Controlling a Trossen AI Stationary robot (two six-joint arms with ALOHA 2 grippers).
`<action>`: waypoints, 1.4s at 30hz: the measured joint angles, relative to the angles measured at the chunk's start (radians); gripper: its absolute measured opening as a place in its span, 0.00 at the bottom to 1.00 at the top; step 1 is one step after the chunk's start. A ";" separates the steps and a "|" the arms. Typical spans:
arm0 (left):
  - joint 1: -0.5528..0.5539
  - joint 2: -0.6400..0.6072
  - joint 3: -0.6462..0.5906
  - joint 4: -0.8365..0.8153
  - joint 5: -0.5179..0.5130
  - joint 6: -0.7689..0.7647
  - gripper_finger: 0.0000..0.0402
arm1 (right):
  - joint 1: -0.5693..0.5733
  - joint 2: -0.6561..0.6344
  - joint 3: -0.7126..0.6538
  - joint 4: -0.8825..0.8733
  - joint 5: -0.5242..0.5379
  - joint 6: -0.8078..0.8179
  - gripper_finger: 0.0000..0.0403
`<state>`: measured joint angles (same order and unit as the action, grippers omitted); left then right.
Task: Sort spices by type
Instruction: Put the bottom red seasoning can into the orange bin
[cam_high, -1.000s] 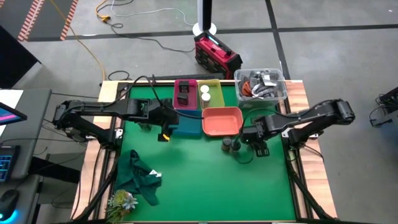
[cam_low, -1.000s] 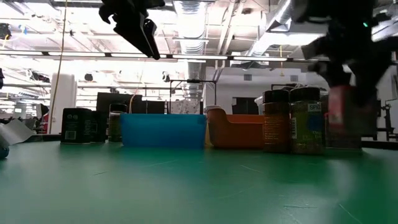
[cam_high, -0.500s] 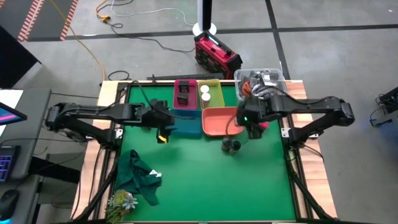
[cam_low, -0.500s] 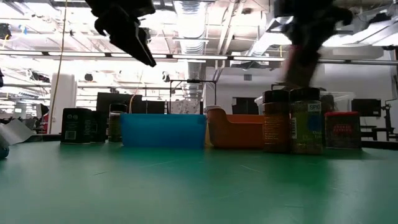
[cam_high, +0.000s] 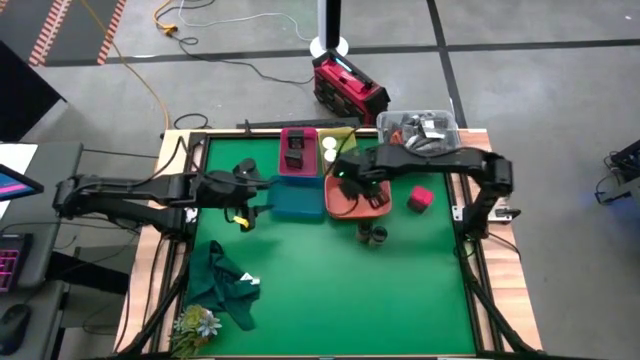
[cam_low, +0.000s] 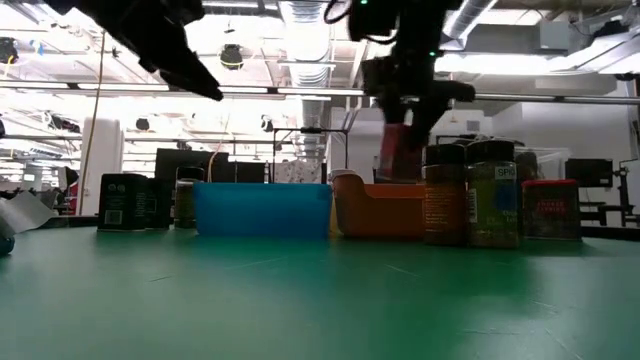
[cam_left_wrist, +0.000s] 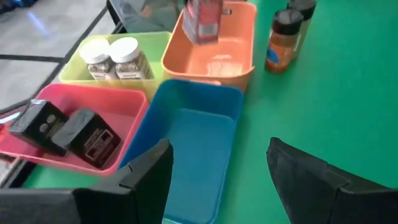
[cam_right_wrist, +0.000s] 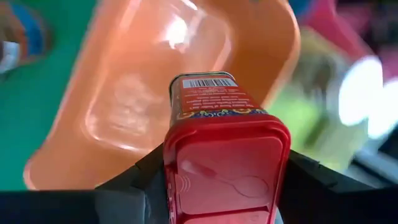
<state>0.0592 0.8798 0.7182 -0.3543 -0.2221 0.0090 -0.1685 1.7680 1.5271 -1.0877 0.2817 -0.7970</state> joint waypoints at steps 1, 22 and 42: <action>-0.001 -0.010 -0.004 0.002 0.003 -0.010 0.61 | 0.011 0.021 0.018 0.000 -0.004 -0.057 0.60; -0.005 -0.052 -0.004 -0.032 0.012 -0.060 0.61 | 0.071 0.127 0.048 0.070 0.009 -0.859 0.60; -0.008 -0.052 -0.004 -0.083 0.019 -0.026 0.61 | 0.061 0.221 0.048 0.106 0.002 -0.793 0.64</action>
<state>0.0513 0.8280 0.7139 -0.4370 -0.2028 -0.0169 -0.1079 1.9888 1.5753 -0.9822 0.2841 -1.5902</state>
